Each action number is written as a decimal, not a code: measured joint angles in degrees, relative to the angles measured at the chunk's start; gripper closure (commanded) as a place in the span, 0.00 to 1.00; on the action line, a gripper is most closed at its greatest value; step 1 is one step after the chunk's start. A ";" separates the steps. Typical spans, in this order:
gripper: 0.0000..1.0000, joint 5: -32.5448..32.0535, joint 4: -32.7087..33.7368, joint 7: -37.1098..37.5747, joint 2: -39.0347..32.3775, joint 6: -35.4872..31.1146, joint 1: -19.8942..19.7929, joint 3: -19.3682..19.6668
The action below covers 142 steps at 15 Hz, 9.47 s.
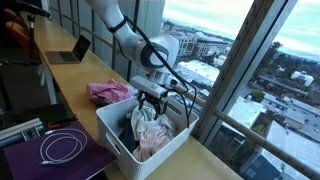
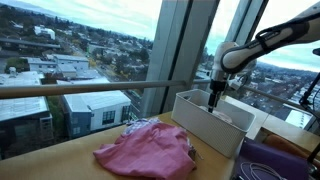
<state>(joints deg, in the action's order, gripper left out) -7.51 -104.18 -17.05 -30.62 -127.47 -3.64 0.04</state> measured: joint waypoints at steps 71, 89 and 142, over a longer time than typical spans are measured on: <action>0.99 11.19 24.35 11.87 2.15 25.29 20.98 -14.05; 0.02 11.42 20.27 14.82 3.64 23.19 19.65 -13.02; 0.26 10.03 27.20 10.85 -26.06 -3.29 -0.30 -0.25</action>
<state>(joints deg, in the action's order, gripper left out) 2.52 -76.98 -6.20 -56.68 -130.76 -3.93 -0.21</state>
